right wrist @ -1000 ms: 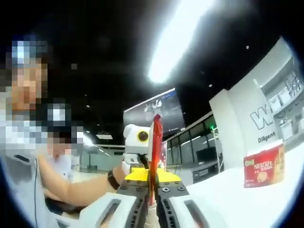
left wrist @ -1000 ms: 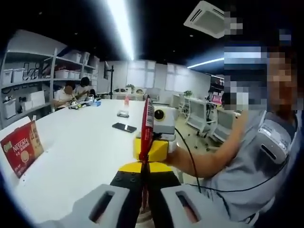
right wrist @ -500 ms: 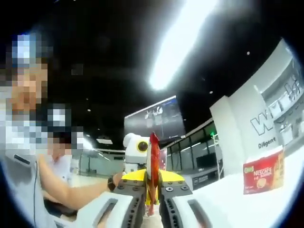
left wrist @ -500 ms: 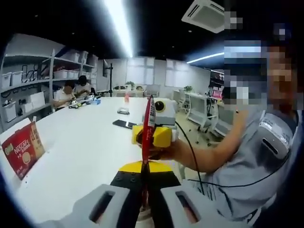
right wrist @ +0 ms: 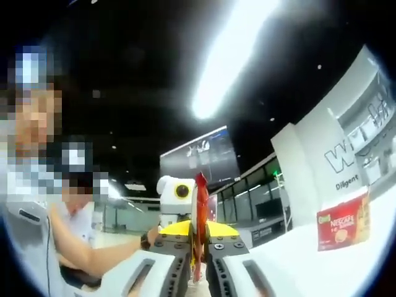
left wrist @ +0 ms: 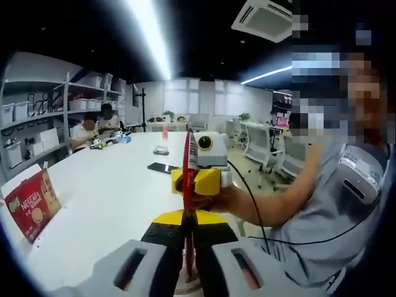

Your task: Tear open the coffee pouch, take out the coffee, and pour the coffee from the pouch into the cup

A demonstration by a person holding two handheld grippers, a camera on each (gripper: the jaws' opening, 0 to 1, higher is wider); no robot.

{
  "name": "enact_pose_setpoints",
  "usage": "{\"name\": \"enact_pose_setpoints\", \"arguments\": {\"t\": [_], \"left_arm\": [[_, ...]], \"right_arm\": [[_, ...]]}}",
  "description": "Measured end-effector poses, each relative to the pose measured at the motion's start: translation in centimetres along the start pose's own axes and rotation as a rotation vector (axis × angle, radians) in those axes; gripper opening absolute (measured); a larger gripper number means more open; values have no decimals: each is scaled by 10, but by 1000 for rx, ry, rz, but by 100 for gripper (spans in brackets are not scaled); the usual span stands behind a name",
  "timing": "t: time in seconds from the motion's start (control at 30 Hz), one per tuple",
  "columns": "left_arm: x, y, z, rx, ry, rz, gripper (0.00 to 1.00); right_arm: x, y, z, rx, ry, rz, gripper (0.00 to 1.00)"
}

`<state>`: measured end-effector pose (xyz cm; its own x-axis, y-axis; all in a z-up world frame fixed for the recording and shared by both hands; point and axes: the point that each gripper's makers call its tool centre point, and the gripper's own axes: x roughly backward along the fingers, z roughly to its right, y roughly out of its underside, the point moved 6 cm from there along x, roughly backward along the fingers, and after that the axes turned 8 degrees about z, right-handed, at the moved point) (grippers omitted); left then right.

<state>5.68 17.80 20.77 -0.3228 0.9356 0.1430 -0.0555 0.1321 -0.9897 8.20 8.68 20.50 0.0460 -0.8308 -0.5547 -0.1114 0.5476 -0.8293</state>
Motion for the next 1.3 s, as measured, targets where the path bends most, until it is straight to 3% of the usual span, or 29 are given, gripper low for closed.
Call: {"name": "enact_pose_setpoints", "arguments": {"t": [0.47, 0.63, 0.93, 1.3], "left_arm": [[1, 0, -3, -15, 6, 12, 4], [1, 1, -3, -12, 7, 12, 4], [-2, -3, -2, -20, 7, 41, 6], [-5, -7, 0, -35, 24, -13, 5]], "right_arm": [[1, 2, 4, -37, -28, 24, 10], [3, -9, 1, -36, -38, 56, 11], [5, -12, 1, -45, -8, 46, 8], [5, -13, -1, -43, -22, 41, 8]]}}
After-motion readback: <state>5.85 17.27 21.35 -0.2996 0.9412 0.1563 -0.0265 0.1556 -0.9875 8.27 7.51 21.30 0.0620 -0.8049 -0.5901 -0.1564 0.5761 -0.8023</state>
